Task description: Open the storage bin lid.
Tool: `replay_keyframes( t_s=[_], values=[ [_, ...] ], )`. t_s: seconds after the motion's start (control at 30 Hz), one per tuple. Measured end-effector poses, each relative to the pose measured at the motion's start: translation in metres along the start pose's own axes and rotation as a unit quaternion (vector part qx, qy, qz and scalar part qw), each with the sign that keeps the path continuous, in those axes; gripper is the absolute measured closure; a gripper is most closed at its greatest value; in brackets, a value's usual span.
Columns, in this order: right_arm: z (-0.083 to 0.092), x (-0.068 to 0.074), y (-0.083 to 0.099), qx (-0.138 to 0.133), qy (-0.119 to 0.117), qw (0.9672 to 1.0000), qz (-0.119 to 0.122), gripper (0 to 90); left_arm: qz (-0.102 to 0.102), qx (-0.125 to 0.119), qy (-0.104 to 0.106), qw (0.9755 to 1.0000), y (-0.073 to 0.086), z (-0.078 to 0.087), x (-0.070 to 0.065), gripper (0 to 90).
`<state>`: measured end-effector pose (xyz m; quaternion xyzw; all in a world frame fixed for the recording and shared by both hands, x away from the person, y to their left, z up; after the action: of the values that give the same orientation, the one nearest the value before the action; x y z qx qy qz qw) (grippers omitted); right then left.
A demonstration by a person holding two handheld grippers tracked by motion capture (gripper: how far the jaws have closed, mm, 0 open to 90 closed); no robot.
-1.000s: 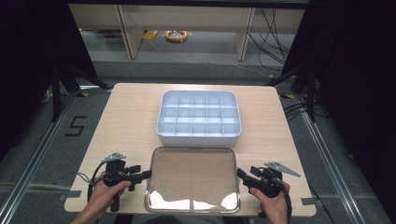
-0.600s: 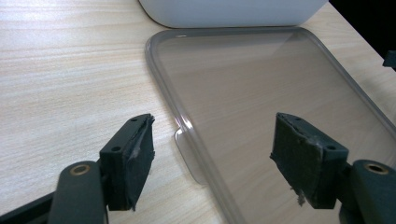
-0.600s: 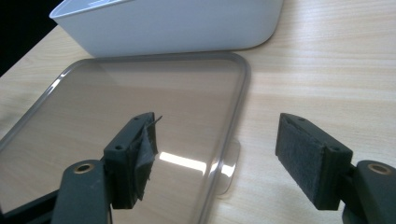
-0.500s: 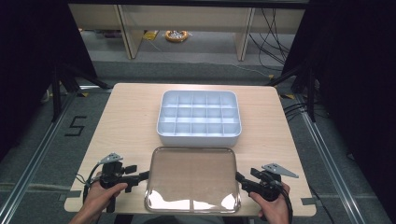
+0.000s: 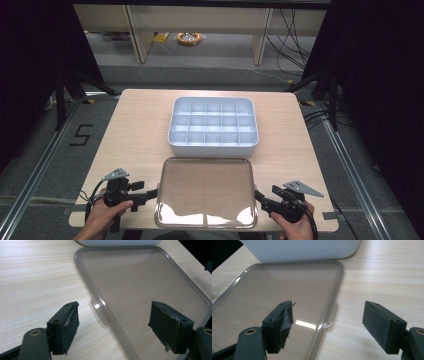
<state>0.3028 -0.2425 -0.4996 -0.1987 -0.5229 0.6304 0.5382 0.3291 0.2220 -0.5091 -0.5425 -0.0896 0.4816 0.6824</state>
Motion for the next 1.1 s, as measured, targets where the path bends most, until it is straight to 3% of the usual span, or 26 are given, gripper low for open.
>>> replay_keyframes(
  t_s=[0.03,0.07,0.13,0.37,0.4,0.5,0.53,0.57,0.6,0.63,0.67,0.8,1.07,1.1],
  values=[
    [0.001,0.000,0.001,0.002,-0.001,1.0000,0.001,24.8,-0.008,0.005,0.006,0.9999,0.001,0.002,0.000,23.4],
    [0.003,0.004,0.002,0.010,0.004,0.9997,-0.020,24.7,-0.008,0.006,0.006,0.9999,0.001,0.003,-0.001,23.3],
    [0.003,0.001,0.003,0.003,0.003,1.0000,0.000,24.5,-0.008,0.004,0.006,0.9999,0.002,0.004,-0.002,23.3],
    [0.008,0.005,0.007,0.002,-0.005,0.9999,-0.014,23.8,-0.005,0.000,0.008,1.0000,0.006,0.010,-0.008,23.3],
    [0.009,0.004,0.007,0.001,-0.008,0.9999,-0.007,23.8,-0.003,-0.003,0.007,1.0000,0.007,0.010,-0.009,23.3],
    [0.011,0.007,0.009,0.002,0.000,0.9998,-0.019,23.6,-0.004,-0.003,0.008,1.0000,0.009,0.012,-0.011,23.3],
    [0.012,0.004,0.009,-0.001,-0.005,1.0000,-0.006,23.6,-0.006,-0.002,0.009,0.9999,0.009,0.013,-0.011,23.3],
    [0.014,0.008,0.009,0.004,-0.005,0.9997,-0.024,23.5,-0.006,-0.003,0.008,0.9999,0.010,0.014,-0.012,23.3],
    [0.015,0.006,0.009,0.002,-0.002,1.0000,-0.008,23.5,-0.007,-0.002,0.009,0.9999,0.010,0.015,-0.013,23.3],
    [0.016,0.010,0.010,0.003,-0.001,0.9995,-0.033,23.5,-0.008,-0.003,0.009,0.9999,0.011,0.015,-0.013,23.4],
    [0.017,0.007,0.010,0.002,0.004,0.9999,-0.014,23.4,-0.010,-0.002,0.010,0.9999,0.011,0.016,-0.014,23.3],
    [0.017,0.006,0.010,-0.018,-0.004,0.9998,-0.002,23.2,-0.010,-0.002,0.011,0.9999,0.013,0.019,-0.016,23.4],
    [0.016,0.006,0.010,-0.019,-0.001,0.9998,-0.002,23.2,-0.004,-0.006,0.009,0.9999,0.015,0.023,-0.018,23.4],
    [0.017,0.008,0.011,-0.015,0.003,0.9997,-0.019,23.2,-0.004,-0.006,0.009,0.9999,0.015,0.023,-0.018,23.4]
  ],
)
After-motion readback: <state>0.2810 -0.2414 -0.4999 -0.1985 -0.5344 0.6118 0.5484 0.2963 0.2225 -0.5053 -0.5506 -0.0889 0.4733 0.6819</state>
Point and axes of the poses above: each handheld gripper's, and its own axes: z roughly backward along the jaws, y roughly out of its underside, x roughly to its left, the point moved 2 cm from there along -z, roughly forward along the jaws, and after that the axes turned 13 degrees about -x, right-handed, at the moved point
